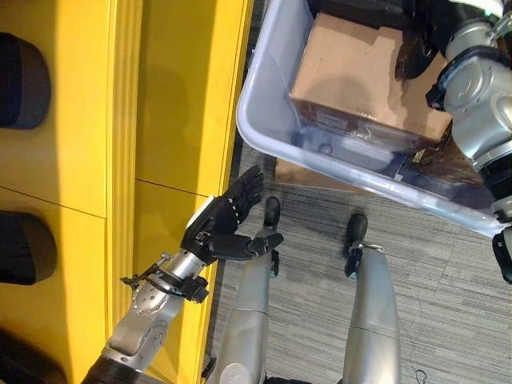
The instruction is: Move parts from the plastic box to the shelf.
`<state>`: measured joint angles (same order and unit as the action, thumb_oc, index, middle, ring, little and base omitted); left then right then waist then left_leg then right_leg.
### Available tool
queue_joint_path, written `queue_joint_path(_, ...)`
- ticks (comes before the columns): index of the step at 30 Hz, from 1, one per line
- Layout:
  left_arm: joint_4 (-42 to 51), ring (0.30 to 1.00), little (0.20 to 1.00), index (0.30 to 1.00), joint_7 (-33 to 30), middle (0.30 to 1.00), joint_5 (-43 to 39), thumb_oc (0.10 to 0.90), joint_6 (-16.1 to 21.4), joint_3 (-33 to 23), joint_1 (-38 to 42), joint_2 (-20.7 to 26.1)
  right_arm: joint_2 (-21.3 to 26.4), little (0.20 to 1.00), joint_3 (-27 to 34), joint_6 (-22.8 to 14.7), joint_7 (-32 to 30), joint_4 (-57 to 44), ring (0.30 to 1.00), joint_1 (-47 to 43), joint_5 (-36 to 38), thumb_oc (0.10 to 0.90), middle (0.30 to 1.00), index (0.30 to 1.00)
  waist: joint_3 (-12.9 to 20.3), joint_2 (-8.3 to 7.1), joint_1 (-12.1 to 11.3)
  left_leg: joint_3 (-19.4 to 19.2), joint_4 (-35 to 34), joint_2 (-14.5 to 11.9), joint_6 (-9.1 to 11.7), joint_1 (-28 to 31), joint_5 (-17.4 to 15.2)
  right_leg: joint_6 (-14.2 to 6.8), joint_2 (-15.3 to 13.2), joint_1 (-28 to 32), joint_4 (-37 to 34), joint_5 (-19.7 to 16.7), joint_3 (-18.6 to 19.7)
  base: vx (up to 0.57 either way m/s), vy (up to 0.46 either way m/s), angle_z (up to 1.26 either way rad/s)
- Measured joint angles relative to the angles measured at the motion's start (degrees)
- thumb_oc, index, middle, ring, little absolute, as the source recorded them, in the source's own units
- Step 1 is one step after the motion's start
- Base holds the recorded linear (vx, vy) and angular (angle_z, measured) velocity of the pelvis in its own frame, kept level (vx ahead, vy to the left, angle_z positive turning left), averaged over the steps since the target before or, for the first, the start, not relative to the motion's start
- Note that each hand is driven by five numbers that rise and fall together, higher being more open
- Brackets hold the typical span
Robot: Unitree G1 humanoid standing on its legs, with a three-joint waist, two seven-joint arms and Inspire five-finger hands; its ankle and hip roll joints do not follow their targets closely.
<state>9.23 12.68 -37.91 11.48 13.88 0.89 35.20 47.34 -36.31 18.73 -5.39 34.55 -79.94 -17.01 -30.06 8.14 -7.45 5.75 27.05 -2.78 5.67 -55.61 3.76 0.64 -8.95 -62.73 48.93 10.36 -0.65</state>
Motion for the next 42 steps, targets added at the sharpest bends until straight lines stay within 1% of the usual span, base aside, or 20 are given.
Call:
queue_joint_path(5,0.1,1.0,1.0,1.0,-0.72,1.0,0.01,0.9,0.25,0.04,0.03,0.0,0.48,1.0,-0.94,0.32,2.19,0.18,1.0,-2.15,1.61,0.9,1.0,1.0,0.12,0.18,-0.37,-0.14,0.73,0.0,0.09,-1.5,-0.07,0.05,-0.27,-1.38,0.47,-0.03,-0.09,0.0,0.0,0.0)
queue_joint_path(10,0.37,1.0,1.0,1.0,-1.06,1.0,0.01,0.9,0.27,-0.02,0.09,0.0,1.87,1.0,-1.13,0.33,3.48,0.09,1.0,-3.77,3.56,0.9,1.0,1.0,0.68,1.0,-0.41,-0.11,2.51,0.06,0.32,-3.7,-0.31,0.05,-0.83,-3.17,1.38,-0.03,-0.59,0.0,0.0,0.0)
queue_joint_path(13,0.53,1.0,1.0,1.0,-1.08,1.0,-0.01,0.9,0.29,0.03,0.18,0.0,2.52,1.0,-1.07,0.34,3.52,-0.05,1.0,-5.02,5.37,0.9,1.0,1.0,0.76,1.1,-0.41,-0.02,4.53,0.17,0.51,-5.75,-0.72,0.08,-0.88,-4.94,2.68,-0.01,-0.57,0.0,0.0,0.0)
queue_joint_path(14,0.53,1.0,1.0,1.0,-1.05,1.0,-0.02,0.9,0.33,0.09,0.16,0.0,2.53,1.0,-1.09,0.34,3.62,0.0,1.0,-5.06,5.36,0.9,1.0,1.0,0.97,1.27,-0.41,0.07,5.31,0.34,0.31,-6.4,-1.04,0.14,-0.9,-5.33,3.05,0.06,-0.61,0.0,0.0,0.0)
queue_joint_path(18,0.55,1.0,1.0,1.0,-0.99,1.0,-0.18,0.9,1.21,0.55,0.37,-0.03,2.68,1.0,-1.0,0.31,3.49,-0.39,1.0,-5.78,5.37,0.9,1.0,1.0,2.08,2.22,-0.34,0.76,9.8,0.9,1.12,-10.44,-2.79,0.13,-1.2,-8.42,6.09,0.57,-0.5,0.0,-0.002,0.01)
queue_joint_path(20,0.57,1.0,1.0,1.0,-0.84,1.0,-0.18,0.9,1.23,0.72,0.4,-0.09,2.61,1.0,-0.63,0.52,3.34,-0.38,1.0,-6.15,5.33,0.9,1.0,1.0,2.51,2.78,-0.39,0.92,10.72,0.97,1.12,-11.82,-2.8,0.11,-1.34,-9.51,6.49,0.58,-0.63,0.0,0.0,0.0)
queue_joint_path(21,0.55,1.0,1.0,1.0,-0.86,1.0,-0.18,0.9,1.23,0.92,0.26,-0.09,2.58,1.0,-0.64,0.55,3.24,-0.38,1.0,-6.06,5.33,0.9,1.0,1.0,3.22,2.75,-0.42,0.86,11.2,1.04,1.13,-12.78,-2.81,0.07,-1.53,-10.46,6.77,0.6,-0.64,0.0,0.0,0.0)
queue_joint_path(22,0.53,1.0,1.0,1.0,-0.88,1.0,-0.18,0.9,1.23,1.26,0.23,-0.09,2.57,0.964,-0.64,0.56,3.17,-0.35,0.964,-5.98,5.34,0.875,0.964,0.964,3.89,2.69,-0.43,0.85,11.43,1.11,1.12,-13.52,-2.81,0.0,-1.68,-11.11,6.85,0.64,-0.68,-0.01,-0.015,-0.04)
queue_joint_path(23,0.55,1.0,1.0,1.0,-0.8,1.0,-0.19,0.9,1.29,1.92,0.3,-0.1,2.54,0.3,-0.65,0.58,2.78,-0.34,0.3,-5.97,5.7,0.4,0.3,0.3,4.11,2.69,-0.4,0.87,12.02,1.16,1.12,-14.24,-2.81,-0.03,-1.77,-11.65,7.04,0.66,-0.69,0.0,-0.012,-0.06)
queue_joint_path(30,0.5,1.0,1.0,1.0,-0.82,1.0,-0.18,0.9,1.5,2.82,0.29,-0.13,2.19,0.3,-0.88,0.66,-1.13,-0.02,0.3,-3.93,5.76,0.4,0.3,0.3,5.07,2.63,-0.4,0.86,12.82,1.26,1.13,-16.31,-2.83,-0.47,-2.11,-13.04,6.11,0.93,-0.87,-0.01,0.007,-0.07)
queue_joint_path(32,0.54,1.0,1.0,1.0,-0.96,1.0,-0.18,0.9,1.57,2.93,0.64,-0.27,1.4,0.3,-0.98,0.56,-5.32,1.41,0.3,-4.13,3.33,0.4,0.3,0.3,5.07,2.63,-0.48,0.78,10.42,1.46,1.18,-16.33,-2.86,-1.82,-2.23,-13.33,4.28,1.72,-0.63,-0.01,0.002,-0.02)
queue_joint_path(34,0.52,1.0,1.0,1.0,-1.1,1.0,-0.16,0.9,1.56,2.96,0.89,-0.27,1.58,0.3,-0.82,1.13,-6.33,2.3,0.3,-4.77,1.77,0.4,0.3,0.3,5.08,2.63,-0.35,0.82,10.87,2.34,0.74,-16.74,-3.47,-1.8,-2.81,-13.37,3.21,1.75,-0.54,-0.01,0.001,0.04)
queue_joint_path(35,0.46,1.0,1.0,1.0,-1.11,1.0,-0.16,0.9,1.58,3.33,0.52,-0.34,1.55,0.3,-0.87,1.38,-6.52,2.64,0.3,-4.47,1.3,0.4,0.3,0.3,5.12,2.62,-0.52,0.7,17.47,2.97,-1.85,-18.13,-6.37,-1.79,-3.71,-13.49,4.13,1.72,-0.87,-0.03,0.015,-0.24)
queue_joint_path(36,0.35,1.0,1.0,1.0,-1.15,1.0,-0.15,0.9,1.59,3.69,-0.19,-0.57,1.17,0.3,-1.11,1.69,-6.52,3.4,0.3,-4.4,1.41,0.4,0.3,0.3,5.77,2.81,-0.96,1.03,19.05,2.91,-1.75,-18.26,-7.04,-2.15,-3.58,-14.04,5.08,1.58,-0.98,-0.02,0.02,-0.35)
queue_joint_path(37,0.28,1.0,1.0,1.0,-1.2,1.0,-0.13,0.9,1.58,3.95,-0.15,-0.44,0.45,0.3,-1.16,1.87,-6.82,3.69,0.3,-3.98,1.3,0.4,0.3,0.3,6.19,2.03,-0.96,-0.02,18.7,2.96,-1.62,-18.64,-7.0,-2.33,-2.88,-15.77,9.99,3.48,0.83,-0.03,0.022,-0.13)
queue_joint_path(38,0.37,1.0,1.0,1.0,-1.36,1.0,-0.16,0.9,1.86,3.9,-0.18,-0.6,0.69,0.3,-1.04,1.4,-7.78,3.83,0.3,-3.87,1.18,0.4,0.3,0.3,6.55,1.67,-0.38,-1.12,17.5,3.04,-1.5,-19.17,-6.92,-1.19,-2.32,-16.07,16.31,5.96,1.89,-0.02,0.014,0.18)
queue_joint_path(39,0.46,1.0,1.0,1.0,-1.54,1.0,-0.15,0.9,1.98,3.96,0.06,-0.44,0.96,0.3,-1.01,1.32,-8.33,3.79,0.3,-4.06,0.89,0.4,0.3,0.3,6.62,1.57,-0.23,-1.43,16.37,3.08,-1.45,-19.37,-6.91,-0.52,-2.28,-14.15,15.74,7.25,1.58,-0.03,0.014,0.37)
queue_joint_path(40,0.39,1.0,1.0,1.0,-2.17,1.0,-0.13,0.9,1.97,4.2,1.11,-0.33,1.07,0.3,-1.09,0.91,-8.75,3.71,0.3,-5.47,-0.06,0.4,0.3,0.3,6.68,1.33,-0.09,-1.8,16.27,3.33,-2.12,-20.28,-8.11,-1.71,-2.66,-12.86,12.06,7.15,0.89,-0.02,0.013,0.12)
queue_joint_path(41,0.28,1.0,1.0,1.0,-2.28,1.0,-0.11,0.9,1.97,4.39,1.3,-0.46,0.39,0.3,-1.1,1.0,-8.74,3.72,0.3,-5.49,-0.86,0.4,0.3,0.3,6.68,1.31,-0.7,-1.29,20.55,3.3,-3.83,-20.45,-9.17,-1.61,-3.09,-12.82,12.21,6.51,-0.21,-0.03,0.014,-0.04)
queue_joint_path(42,0.4,1.0,1.0,1.0,-2.36,1.0,-0.13,0.9,2.05,4.38,1.15,-0.47,0.21,0.3,-1.15,0.99,-8.74,3.69,0.3,-5.37,-1.08,0.4,0.3,0.3,6.68,1.35,-0.73,-0.88,20.11,3.31,-2.55,-19.7,-8.16,-1.7,-2.95,-12.69,12.47,6.57,-0.43,-0.02,0.008,-0.12)
